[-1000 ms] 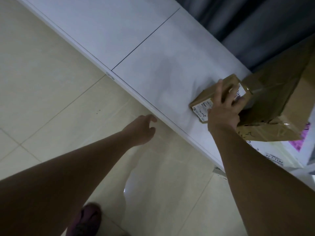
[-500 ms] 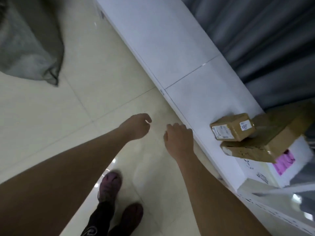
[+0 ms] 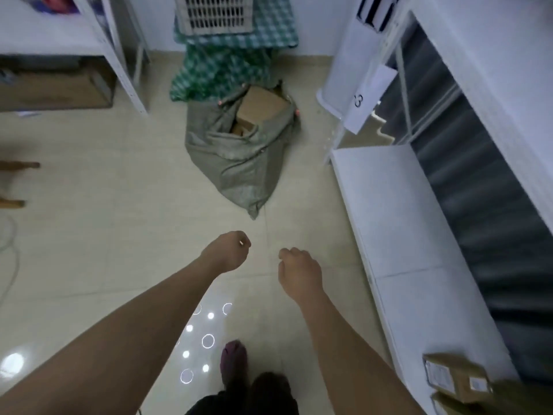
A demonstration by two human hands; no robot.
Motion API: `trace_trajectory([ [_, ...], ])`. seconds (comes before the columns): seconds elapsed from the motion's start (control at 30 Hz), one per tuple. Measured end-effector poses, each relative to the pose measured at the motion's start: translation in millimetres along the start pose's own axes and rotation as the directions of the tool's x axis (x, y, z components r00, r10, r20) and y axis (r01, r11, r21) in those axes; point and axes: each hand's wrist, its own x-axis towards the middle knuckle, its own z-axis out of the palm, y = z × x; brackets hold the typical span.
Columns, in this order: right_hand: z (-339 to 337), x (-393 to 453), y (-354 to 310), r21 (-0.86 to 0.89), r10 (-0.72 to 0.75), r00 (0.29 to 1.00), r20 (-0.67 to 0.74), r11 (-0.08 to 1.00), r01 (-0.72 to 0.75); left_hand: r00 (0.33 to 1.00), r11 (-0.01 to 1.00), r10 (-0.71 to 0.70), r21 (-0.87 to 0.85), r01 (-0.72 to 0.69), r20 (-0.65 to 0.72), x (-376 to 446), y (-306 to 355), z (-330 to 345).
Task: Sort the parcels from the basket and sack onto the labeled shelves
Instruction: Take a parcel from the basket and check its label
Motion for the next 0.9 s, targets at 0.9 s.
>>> trace_trajectory([
  [0.9, -264.7, 427.8, -304.4, 0.139, -0.275, 0.960, 0.055, 0.954, 0.266, 0.938, 0.988, -0.104, -0.141, 0.060, -0.330, 215.2, -64.3, -466.4],
])
